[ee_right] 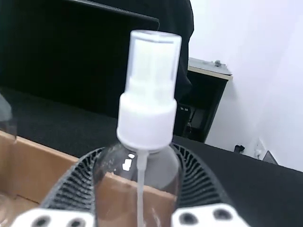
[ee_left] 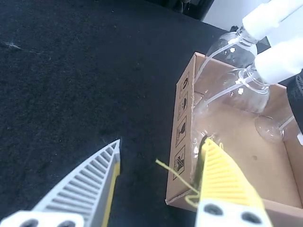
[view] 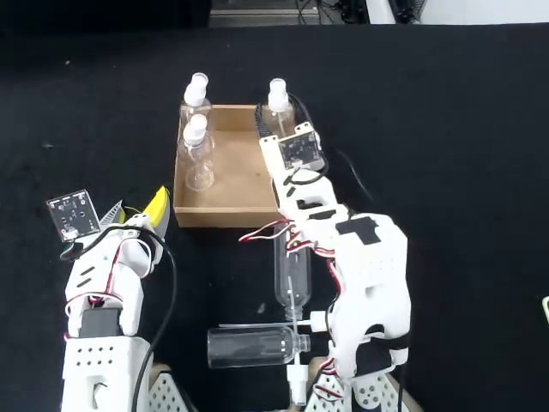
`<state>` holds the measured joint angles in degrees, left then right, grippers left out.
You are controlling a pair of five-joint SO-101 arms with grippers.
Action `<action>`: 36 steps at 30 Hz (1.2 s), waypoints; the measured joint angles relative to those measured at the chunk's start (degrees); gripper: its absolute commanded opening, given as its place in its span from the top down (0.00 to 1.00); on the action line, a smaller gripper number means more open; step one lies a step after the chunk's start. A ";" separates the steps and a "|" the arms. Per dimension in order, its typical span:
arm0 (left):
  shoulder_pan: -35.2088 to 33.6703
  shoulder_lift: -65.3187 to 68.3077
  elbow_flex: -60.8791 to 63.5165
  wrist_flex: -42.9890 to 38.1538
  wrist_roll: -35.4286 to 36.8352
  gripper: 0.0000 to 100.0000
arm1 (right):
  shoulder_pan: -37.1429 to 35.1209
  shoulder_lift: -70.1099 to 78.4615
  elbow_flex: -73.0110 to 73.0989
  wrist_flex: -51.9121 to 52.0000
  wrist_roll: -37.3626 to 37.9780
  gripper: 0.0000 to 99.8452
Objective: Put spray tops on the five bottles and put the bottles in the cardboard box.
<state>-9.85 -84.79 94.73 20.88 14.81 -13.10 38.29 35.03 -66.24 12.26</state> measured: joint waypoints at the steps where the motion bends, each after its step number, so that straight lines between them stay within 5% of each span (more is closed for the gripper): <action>1: 0.00 0.00 0.00 0.00 0.00 0.75 | 0.00 0.00 0.00 -0.09 0.00 0.97; 10: 0.00 0.00 0.00 0.00 0.00 0.75 | -0.09 0.44 -0.09 -0.09 0.00 0.77; 25: 0.00 0.00 0.00 0.00 0.00 0.75 | 0.00 0.44 -0.09 -0.09 0.09 0.79; 36: 0.00 0.00 0.00 0.00 0.00 0.75 | 0.00 0.44 -0.09 -0.09 0.09 0.69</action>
<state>-9.85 -84.79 94.73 20.88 14.81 -13.10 38.73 34.95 -66.33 12.35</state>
